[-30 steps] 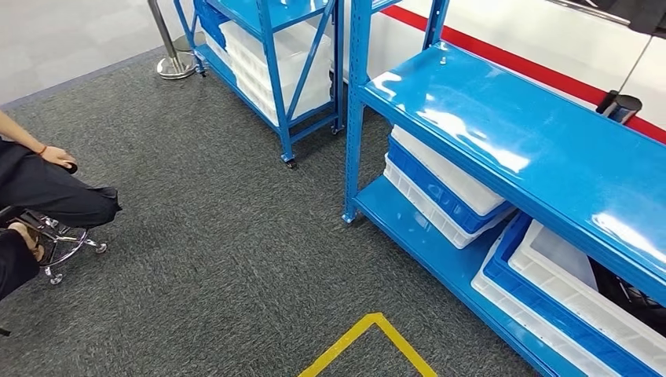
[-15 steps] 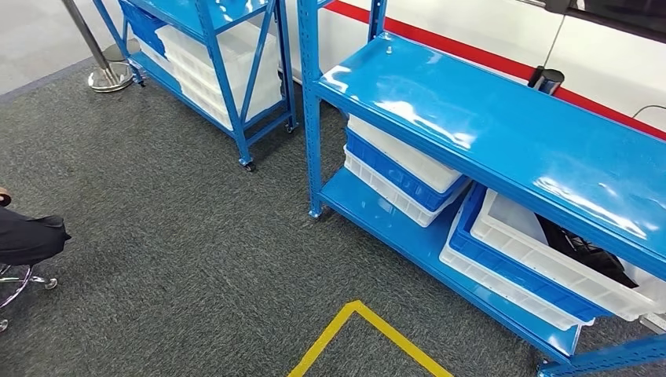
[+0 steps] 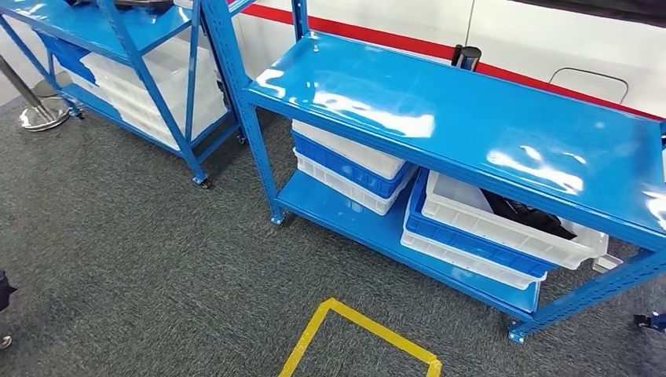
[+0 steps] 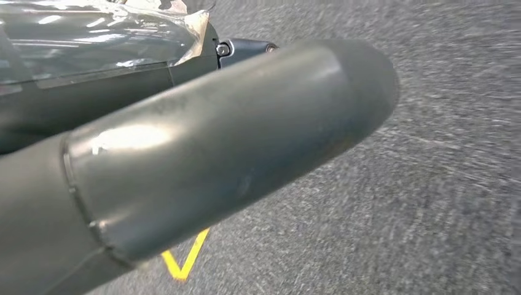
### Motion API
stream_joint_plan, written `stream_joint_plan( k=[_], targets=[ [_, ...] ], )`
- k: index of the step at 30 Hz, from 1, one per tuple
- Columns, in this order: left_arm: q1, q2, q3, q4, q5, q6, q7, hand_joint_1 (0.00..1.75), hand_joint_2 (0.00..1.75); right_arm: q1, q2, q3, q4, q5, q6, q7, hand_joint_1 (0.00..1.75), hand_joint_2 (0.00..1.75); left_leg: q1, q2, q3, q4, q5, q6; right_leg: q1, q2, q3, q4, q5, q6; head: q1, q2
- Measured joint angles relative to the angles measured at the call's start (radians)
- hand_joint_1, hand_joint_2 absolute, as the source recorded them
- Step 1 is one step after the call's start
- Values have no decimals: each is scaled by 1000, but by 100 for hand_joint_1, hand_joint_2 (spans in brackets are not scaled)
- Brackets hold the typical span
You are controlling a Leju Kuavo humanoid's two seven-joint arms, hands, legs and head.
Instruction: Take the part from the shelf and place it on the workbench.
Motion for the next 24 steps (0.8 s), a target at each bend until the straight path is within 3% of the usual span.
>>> stream_joint_plan(
  k=[2, 4, 6, 8, 10, 12, 13, 14, 15, 16, 18, 19, 21, 24],
  targets=[
    [0, 1, 0, 0, 0, 1, 0, 0, 0, -2, 1, 0, 0, 0, 0, 0, 0, 0, 1, -40, 58, -133, 61, 8, 2, 24, 0, 2, 0, 2, 0, 0],
    [-1, 1, 0, 0, 1, 3, 0, 0, 0, -4, 2, 0, 0, 2, 0, -2, 0, 0, -1, -62, 81, -188, 74, 15, 3, 43, -7, 3, 3, 10, 1, 0],
    [-2, 0, 1, 0, 2, 5, 1, 0, 0, -2, 2, 0, 0, 3, 0, -3, 0, 0, -3, -44, 81, -194, 78, 23, 0, 56, -20, 2, 7, 22, 1, 0],
    [-3, -2, 2, 0, 2, 7, 2, 0, 0, 1, 2, 0, 0, 4, 0, -4, 0, 0, -2, -21, 82, -204, 86, 38, 0, 22, -42, 33, -11, 27, 4, 0],
    [-2, -2, 4, 0, 2, 8, 2, 0, 0, -2, 1, 0, 0, 5, 0, -4, 0, 0, -3, 5, 81, -209, 89, 47, 1, -28, -94, 140, -67, 21, 8, 0],
    [0, -2, 6, 0, 2, 9, 2, 0, 0, -4, 2, 0, 0, 6, 1, -5, 0, 0, -5, 34, 79, -208, 88, 50, 0, -43, -154, 270, -120, 22, 11, 0],
    [0, -3, 7, 0, 2, 9, 2, 0, 0, -3, 2, -1, 0, 7, 1, -4, 0, 0, -6, 47, 78, -208, 88, 49, -2, -45, -163, 296, -126, 28, 11, 0],
    [-1, -3, 7, 0, 2, 9, 2, 0, 0, -2, 2, -1, 0, 7, 1, -4, 0, 0, -6, 60, 79, -207, 88, 49, -3, -49, -150, 279, -116, 37, 12, 0],
    [-1, -4, 8, 0, 1, 8, 2, 0, 0, -1, 1, -1, 0, 7, 1, -4, 0, 0, -5, 71, 80, -207, 87, 47, -4, -57, -115, 220, -93, 46, 12, 0],
    [-1, -4, 8, 0, 1, 8, 2, 0, 0, -1, 0, -1, 0, 7, 1, -3, 0, 0, -6, 81, 82, -206, 85, 44, -4, -80, -70, 140, -67, 52, 13, 0],
    [-1, -4, 8, 0, -1, 8, 2, 0, 0, -4, 0, -1, 0, 6, 2, -3, 0, 0, -12, 100, 87, -203, 79, 34, -3, -122, -5, 25, -30, 49, 12, 0],
    [-2, -4, 8, 0, -1, 8, 1, 0, 0, -5, 0, -1, 0, 6, 2, -3, 0, 0, -15, 109, 90, -202, 77, 28, -1, -132, 5, 3, -23, 43, 12, 0],
    [-4, -4, 9, 0, -3, 7, 0, 0, 0, -4, 1, -2, 0, 5, 1, -3, 0, 0, -13, 127, 96, -204, 73, 15, 1, -111, 2, 0, -18, 28, 10, 0],
    [-5, -3, 9, 0, -4, 7, -1, 0, 0, -3, 0, -2, 0, 4, 1, -2, 0, 0, -4, 92, 90, -172, 41, -1, -5, -82, 6, -5, -10, 13, 7, 0]
  ],
)
